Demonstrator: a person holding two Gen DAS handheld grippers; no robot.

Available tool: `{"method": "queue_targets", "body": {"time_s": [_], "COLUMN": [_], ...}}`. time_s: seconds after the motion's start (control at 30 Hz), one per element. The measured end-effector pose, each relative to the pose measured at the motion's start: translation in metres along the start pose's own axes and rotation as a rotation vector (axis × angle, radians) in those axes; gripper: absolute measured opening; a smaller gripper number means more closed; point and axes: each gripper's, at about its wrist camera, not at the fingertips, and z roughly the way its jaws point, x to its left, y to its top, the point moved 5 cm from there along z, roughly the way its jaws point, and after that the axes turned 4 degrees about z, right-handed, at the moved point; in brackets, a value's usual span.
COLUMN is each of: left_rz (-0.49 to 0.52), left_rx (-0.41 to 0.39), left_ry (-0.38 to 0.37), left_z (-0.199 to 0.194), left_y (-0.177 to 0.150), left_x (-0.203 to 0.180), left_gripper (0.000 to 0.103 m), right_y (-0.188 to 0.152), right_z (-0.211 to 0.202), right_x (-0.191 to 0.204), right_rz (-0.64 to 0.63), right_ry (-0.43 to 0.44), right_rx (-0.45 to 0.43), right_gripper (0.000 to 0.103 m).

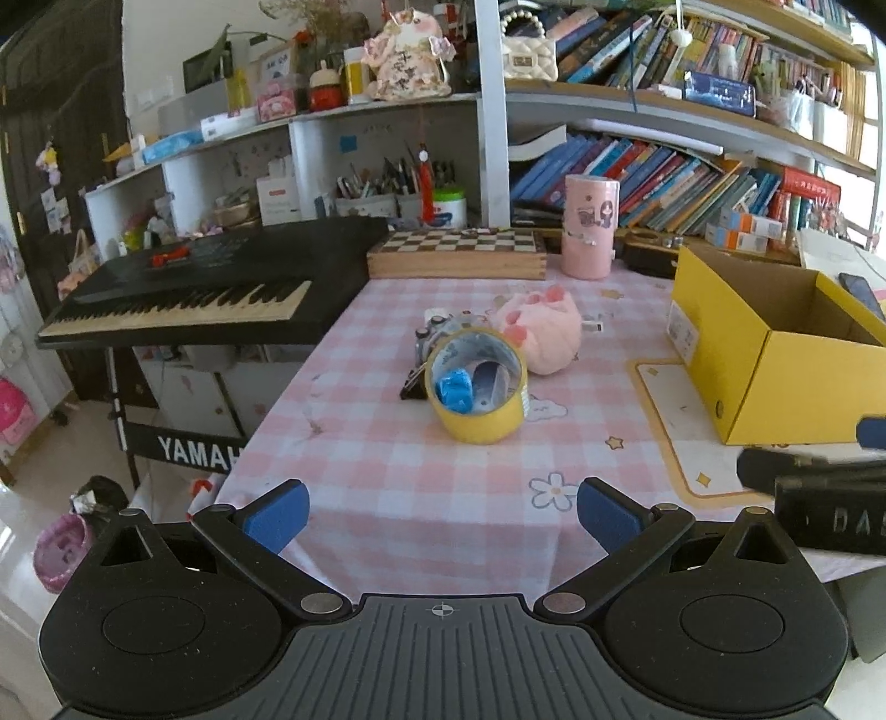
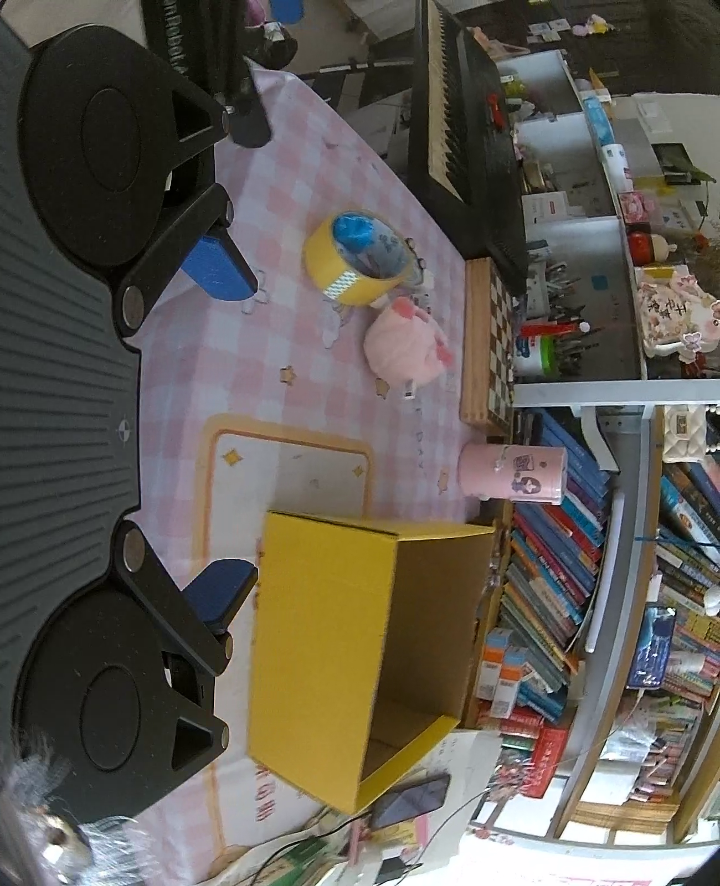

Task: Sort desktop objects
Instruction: 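Reach the left tool to the yellow tape roll while the right tool reaches the pink plush pig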

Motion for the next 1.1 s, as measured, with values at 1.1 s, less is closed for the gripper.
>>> {"method": "queue_targets", "body": {"time_s": [1.1], "left_rz": [-0.104], "left_rx": [0.158], "left_ry": [0.025], "left_z": [0.142], "left_y": [0.054], "left_x": [-0.009], "left_gripper": [0.103], "right_y": [0.126], "right_z": [0.153], "right_x": [0.024], "right_rz": [-0.137], "right_ry": [0.197], "right_rx": [0.052], "right_gripper": [0.100]}}
